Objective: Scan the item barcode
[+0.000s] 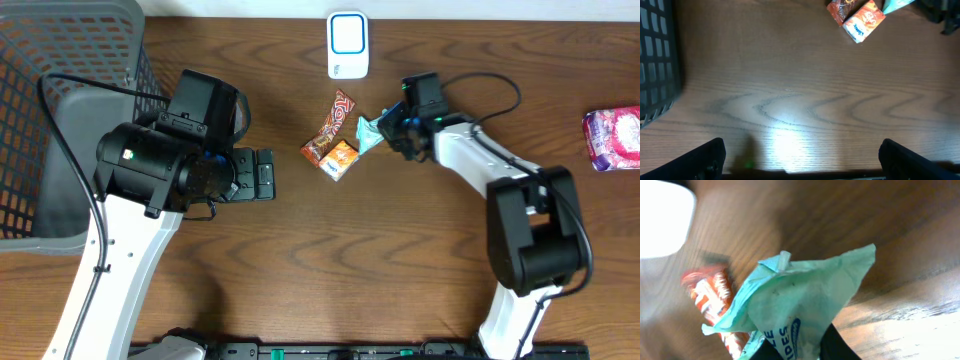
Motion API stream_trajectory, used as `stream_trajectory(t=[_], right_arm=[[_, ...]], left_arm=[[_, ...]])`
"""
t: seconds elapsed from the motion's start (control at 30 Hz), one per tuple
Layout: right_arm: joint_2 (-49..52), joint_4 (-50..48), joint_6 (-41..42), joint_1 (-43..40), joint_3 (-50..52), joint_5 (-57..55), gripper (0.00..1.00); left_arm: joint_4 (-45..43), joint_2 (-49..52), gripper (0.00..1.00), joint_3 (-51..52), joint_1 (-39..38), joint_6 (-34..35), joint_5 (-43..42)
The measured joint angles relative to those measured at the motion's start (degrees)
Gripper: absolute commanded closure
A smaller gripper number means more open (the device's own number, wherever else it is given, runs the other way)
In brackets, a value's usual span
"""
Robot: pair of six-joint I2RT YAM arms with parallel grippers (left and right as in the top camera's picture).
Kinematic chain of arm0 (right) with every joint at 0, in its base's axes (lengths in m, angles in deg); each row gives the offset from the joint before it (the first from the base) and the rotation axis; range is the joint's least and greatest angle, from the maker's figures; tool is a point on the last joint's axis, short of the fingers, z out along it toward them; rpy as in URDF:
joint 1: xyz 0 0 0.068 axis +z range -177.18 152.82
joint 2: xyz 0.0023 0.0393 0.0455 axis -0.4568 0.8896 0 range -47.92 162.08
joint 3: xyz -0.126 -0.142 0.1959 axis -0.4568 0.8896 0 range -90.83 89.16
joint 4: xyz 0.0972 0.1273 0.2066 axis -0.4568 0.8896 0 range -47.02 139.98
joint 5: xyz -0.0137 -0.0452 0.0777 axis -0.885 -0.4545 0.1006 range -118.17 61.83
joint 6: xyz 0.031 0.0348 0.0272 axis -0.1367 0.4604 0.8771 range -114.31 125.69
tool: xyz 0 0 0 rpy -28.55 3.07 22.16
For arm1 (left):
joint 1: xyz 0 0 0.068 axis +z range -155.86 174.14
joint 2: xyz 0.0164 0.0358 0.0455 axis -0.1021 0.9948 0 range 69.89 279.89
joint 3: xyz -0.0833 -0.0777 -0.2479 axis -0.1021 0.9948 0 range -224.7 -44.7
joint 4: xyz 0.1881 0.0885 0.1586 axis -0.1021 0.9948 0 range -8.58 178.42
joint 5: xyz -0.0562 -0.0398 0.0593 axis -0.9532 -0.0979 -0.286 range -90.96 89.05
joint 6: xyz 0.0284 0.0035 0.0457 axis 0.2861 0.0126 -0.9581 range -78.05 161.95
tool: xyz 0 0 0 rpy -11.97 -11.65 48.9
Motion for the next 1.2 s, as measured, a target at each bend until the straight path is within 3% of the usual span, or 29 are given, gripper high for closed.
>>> stream_trajectory(t=[0.13, 0.33, 0.37, 0.4, 0.47, 0.5, 0.53, 0.63, 0.8, 0.97, 1.2], right_arm=[[-3.2, 2.2, -14.3, -2.6, 0.0, 6.7, 0.99], [-4.5, 15.3, -36.1, -6.0, 0.0, 13.9, 0.99], [-4.5, 17.7, -40.5, -6.5, 0.0, 14.1, 0.95], [-4.5, 19.0, -43.2, -6.8, 0.0, 14.1, 0.75], [-4.5, 21.0, -47.9, -7.0, 0.0, 12.9, 0.67], [-4.5, 21.6, -49.3, -7.0, 0.0, 11.5, 0.57], [-4.5, 21.9, -50.1, -7.0, 0.0, 10.3, 0.46], [-4.5, 22.3, -51.3, -7.0, 0.0, 7.2, 0.37], [-4.5, 27.7, -52.2, -7.0, -3.0, 4.9, 0.42], [-4.5, 36.7, -52.2, -5.9, -13.0, 3.8, 0.43], [-4.7, 43.3, -49.6, 4.2, -19.4, -7.0, 0.32]], left_arm=[[0.0, 0.0, 0.02, 0.0, 0.0, 0.0, 0.0], [0.0, 0.0, 0.02, 0.0, 0.0, 0.0, 0.0], [0.0, 0.0, 0.02, 0.0, 0.0, 0.0, 0.0], [0.0, 0.0, 0.02, 0.0, 0.0, 0.0, 0.0], [0.0, 0.0, 0.02, 0.0, 0.0, 0.0, 0.0], [0.0, 0.0, 0.02, 0.0, 0.0, 0.0, 0.0], [0.0, 0.0, 0.02, 0.0, 0.0, 0.0, 0.0], [0.0, 0.0, 0.02, 0.0, 0.0, 0.0, 0.0], [0.0, 0.0, 0.02, 0.0, 0.0, 0.0, 0.0], [0.0, 0.0, 0.02, 0.0, 0.0, 0.0, 0.0], [0.0, 0.0, 0.02, 0.0, 0.0, 0.0, 0.0]])
